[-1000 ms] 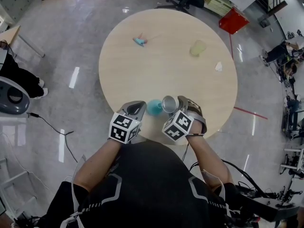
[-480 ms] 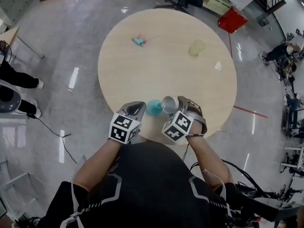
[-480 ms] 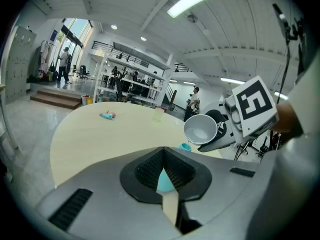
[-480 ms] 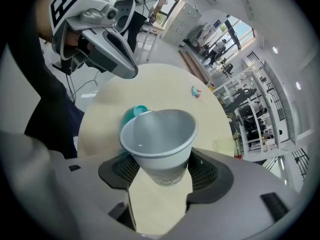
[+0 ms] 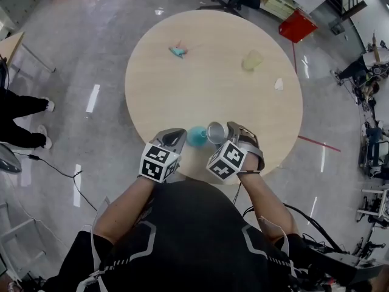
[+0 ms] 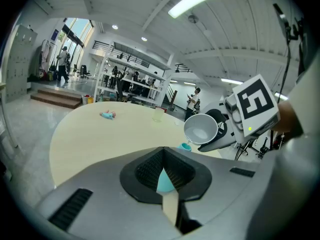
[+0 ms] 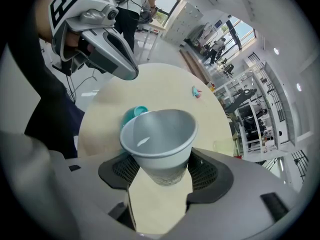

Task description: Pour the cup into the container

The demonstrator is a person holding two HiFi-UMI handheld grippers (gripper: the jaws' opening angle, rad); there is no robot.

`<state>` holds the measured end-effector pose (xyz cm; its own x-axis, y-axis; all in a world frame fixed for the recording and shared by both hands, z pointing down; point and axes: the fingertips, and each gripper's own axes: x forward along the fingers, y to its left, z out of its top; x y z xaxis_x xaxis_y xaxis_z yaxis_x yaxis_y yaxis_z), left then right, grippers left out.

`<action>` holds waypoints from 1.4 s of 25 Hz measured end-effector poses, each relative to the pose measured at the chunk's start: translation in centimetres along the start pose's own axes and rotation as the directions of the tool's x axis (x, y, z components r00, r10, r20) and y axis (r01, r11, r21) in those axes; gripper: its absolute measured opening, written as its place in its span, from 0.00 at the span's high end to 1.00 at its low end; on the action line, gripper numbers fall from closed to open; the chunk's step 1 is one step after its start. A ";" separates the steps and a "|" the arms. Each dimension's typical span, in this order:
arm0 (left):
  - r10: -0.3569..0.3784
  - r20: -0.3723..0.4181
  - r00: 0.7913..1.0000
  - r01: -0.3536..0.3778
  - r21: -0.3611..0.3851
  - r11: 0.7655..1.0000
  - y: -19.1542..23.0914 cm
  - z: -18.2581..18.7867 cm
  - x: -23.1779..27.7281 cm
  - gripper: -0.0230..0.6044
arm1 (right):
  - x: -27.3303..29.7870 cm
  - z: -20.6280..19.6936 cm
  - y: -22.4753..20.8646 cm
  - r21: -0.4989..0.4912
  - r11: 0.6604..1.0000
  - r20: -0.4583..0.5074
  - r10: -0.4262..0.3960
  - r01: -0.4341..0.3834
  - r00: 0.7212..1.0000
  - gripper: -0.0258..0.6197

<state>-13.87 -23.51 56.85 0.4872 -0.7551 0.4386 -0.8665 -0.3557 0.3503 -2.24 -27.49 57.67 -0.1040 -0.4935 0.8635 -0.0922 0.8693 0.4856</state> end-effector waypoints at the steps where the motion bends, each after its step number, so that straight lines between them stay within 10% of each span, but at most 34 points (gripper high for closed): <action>1: 0.000 0.000 1.000 0.000 0.000 1.000 0.0 0.0 0.0 0.96 | 0.0 0.0 -0.1 -0.001 1.000 -0.001 -0.001 0.001 1.000 0.49; 13: 0.007 0.005 1.000 -0.007 0.009 1.000 0.1 0.5 -0.1 0.96 | 0.1 0.5 0.6 0.183 0.981 0.107 0.040 -0.059 0.993 0.49; 35: -0.018 0.037 0.999 0.016 0.052 0.999 -1.7 2.8 0.9 0.96 | -1.8 -2.4 -1.2 0.577 0.795 0.318 -0.006 -0.188 0.948 0.49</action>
<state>-12.29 -25.13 54.30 0.4987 -0.7684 0.4012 -0.8629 -0.3960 0.3141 0.43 -27.57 55.90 -0.4131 -0.4825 0.7724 -0.6250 0.7670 0.1449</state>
